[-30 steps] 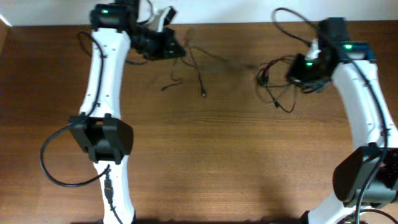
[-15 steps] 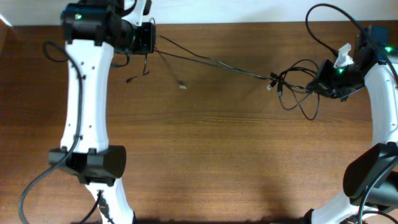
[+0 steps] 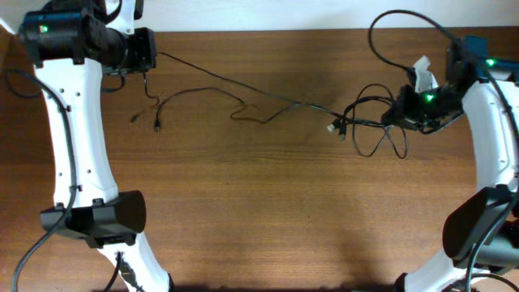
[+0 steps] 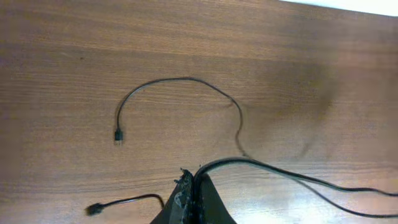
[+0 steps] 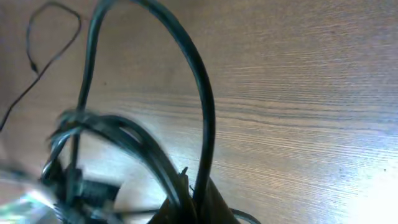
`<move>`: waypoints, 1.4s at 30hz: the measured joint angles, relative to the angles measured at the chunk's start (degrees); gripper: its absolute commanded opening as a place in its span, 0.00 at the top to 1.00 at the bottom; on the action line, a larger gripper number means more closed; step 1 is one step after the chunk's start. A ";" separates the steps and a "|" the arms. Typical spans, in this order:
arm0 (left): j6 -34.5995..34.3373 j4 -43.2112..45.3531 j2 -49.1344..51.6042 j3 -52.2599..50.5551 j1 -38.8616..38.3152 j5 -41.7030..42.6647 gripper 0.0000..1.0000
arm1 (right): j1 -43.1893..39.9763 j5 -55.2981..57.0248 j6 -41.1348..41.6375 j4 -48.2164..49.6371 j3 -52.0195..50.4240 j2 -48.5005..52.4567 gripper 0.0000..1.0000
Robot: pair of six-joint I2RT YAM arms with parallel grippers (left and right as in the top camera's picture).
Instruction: Untangle cables
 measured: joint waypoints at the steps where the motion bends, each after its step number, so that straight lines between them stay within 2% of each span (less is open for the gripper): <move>1: 0.26 -0.15 0.00 0.00 -0.02 0.52 0.96 | 1.36 0.61 -0.11 0.00 0.00 0.00 0.91; 6: 1.01 -0.50 -0.11 -1.64 -5.60 1.55 0.88 | 11.08 2.36 4.59 3.48 0.00 0.00 0.91; 9: 1.03 2.51 -0.35 -8.66 -7.63 2.99 0.81 | 17.40 5.09 11.21 6.23 0.00 0.00 0.91; 12: 1.01 9.09 -0.70 -18.64 -9.97 7.21 0.69 | 23.17 8.74 18.05 9.92 0.00 0.00 0.89; 13: 0.98 10.82 -0.63 -21.75 -10.99 8.13 0.64 | 24.94 9.51 19.91 10.80 0.00 0.00 0.81; 15: 1.14 14.43 -0.61 -29.44 -13.60 9.53 0.53 | 27.89 10.36 21.99 11.87 0.00 0.02 0.22; 16: 1.09 15.89 -0.63 -31.78 -14.71 10.16 0.50 | 28.70 10.40 22.75 11.91 0.00 0.02 0.09; 20: 0.52 19.45 -0.63 -34.95 -17.68 11.74 0.49 | 26.84 11.89 24.11 11.19 0.00 0.02 0.06; 23: 0.48 21.84 -0.63 -34.99 -19.96 11.85 0.46 | 16.63 12.50 24.55 11.08 0.00 0.02 0.04; 27: 1.03 29.53 -0.26 -35.01 -28.11 11.91 0.45 | 7.50 13.09 22.99 9.60 0.00 0.02 0.04; 30: 2.29 34.05 5.27 -35.01 -34.36 11.76 0.45 | 6.47 13.18 20.26 8.31 0.00 0.02 0.04; 32: 2.58 35.28 10.21 -35.01 -35.93 9.55 0.44 | 6.47 13.18 19.39 7.96 0.00 0.02 0.04; 42: 6.19 38.60 18.91 -35.01 -36.20 2.05 0.43 | 6.47 13.18 18.08 7.74 0.00 0.02 0.04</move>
